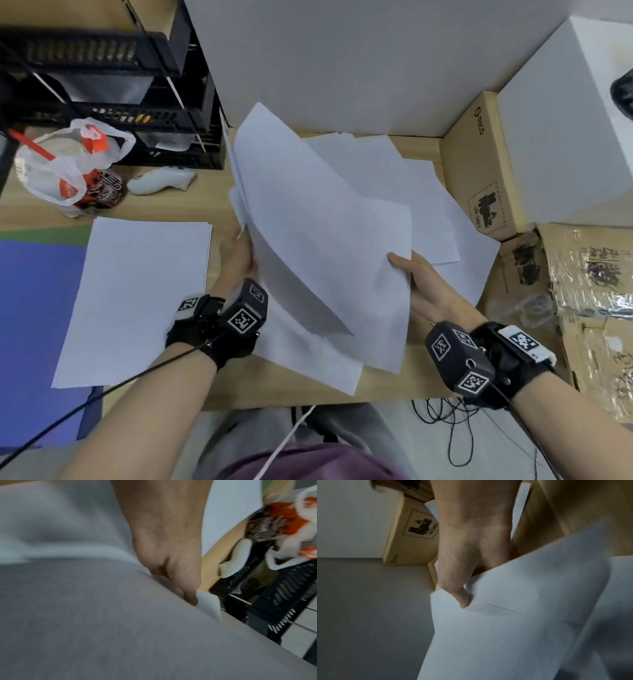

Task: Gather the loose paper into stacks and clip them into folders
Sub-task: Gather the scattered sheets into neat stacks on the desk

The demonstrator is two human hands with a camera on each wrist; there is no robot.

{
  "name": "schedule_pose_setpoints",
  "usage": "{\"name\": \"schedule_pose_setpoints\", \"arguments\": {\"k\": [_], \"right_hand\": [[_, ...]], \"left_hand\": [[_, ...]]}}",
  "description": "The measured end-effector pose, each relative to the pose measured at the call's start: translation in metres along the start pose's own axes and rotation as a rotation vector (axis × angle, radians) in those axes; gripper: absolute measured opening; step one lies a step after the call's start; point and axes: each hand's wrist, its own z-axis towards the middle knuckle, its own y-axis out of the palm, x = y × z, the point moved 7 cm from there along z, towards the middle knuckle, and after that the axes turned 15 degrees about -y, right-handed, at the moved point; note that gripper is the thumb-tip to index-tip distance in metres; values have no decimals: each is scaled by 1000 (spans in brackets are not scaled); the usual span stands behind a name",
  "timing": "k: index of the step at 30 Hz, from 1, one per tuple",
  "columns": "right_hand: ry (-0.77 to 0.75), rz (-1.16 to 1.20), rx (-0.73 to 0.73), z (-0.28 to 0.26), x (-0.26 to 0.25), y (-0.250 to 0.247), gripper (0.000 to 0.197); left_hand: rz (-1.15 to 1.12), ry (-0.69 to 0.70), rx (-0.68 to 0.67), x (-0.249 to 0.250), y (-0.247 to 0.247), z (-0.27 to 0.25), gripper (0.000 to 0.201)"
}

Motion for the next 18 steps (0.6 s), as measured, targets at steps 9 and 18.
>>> {"name": "schedule_pose_setpoints", "arguments": {"k": [9,18], "right_hand": [[183,-111,331,17,46,-56,33],[319,-94,150,24,68,-7,43]], "left_hand": [[264,24,145,0,-47,44,38],[489,-25,-33,-45,-7,40,47]]}}
